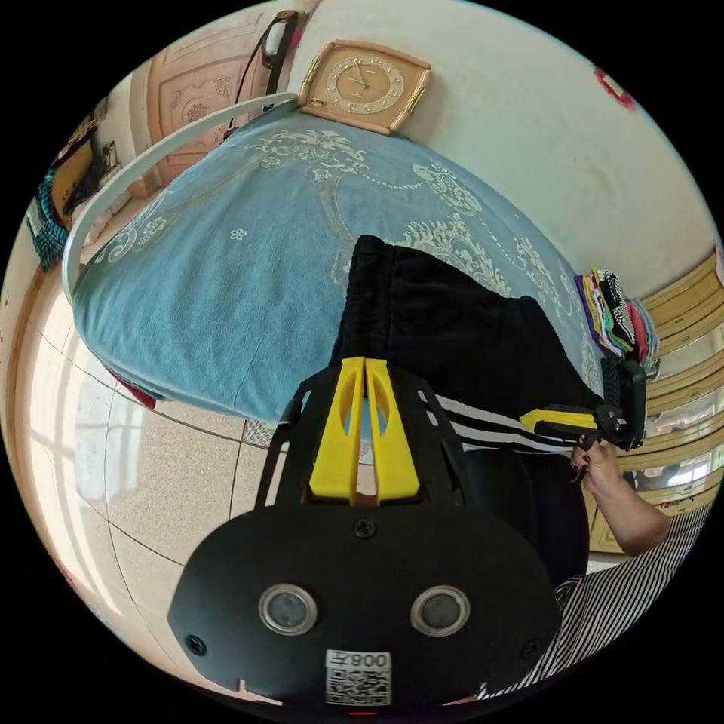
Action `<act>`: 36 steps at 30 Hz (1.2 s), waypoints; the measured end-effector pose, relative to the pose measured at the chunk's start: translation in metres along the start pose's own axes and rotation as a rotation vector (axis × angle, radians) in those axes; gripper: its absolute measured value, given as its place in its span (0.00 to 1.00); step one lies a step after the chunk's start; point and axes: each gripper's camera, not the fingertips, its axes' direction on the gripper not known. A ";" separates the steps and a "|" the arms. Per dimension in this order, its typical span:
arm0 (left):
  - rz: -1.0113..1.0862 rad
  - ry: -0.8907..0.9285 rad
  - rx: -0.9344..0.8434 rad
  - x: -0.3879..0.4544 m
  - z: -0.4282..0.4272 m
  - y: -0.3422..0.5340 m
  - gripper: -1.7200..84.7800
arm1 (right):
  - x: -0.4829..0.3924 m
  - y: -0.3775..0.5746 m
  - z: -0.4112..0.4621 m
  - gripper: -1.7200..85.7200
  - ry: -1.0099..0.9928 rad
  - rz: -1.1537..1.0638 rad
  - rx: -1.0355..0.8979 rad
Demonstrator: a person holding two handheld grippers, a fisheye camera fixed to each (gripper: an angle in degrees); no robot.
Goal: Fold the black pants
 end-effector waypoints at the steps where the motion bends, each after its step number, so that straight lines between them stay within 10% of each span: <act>1: 0.023 0.005 0.025 0.011 -0.001 0.002 0.02 | 0.000 0.007 -0.006 0.02 0.026 0.006 0.021; 16: 0.440 0.213 -0.205 0.240 0.129 0.003 0.02 | 0.158 0.258 -0.068 0.02 0.130 0.700 0.354; 24: 0.486 0.137 -0.333 0.311 0.187 -0.012 0.03 | 0.183 0.324 -0.069 0.03 0.082 0.665 0.456; 36: 1.018 0.509 -0.391 0.582 0.288 -0.043 0.14 | 0.272 0.541 -0.082 0.12 -0.085 1.137 1.074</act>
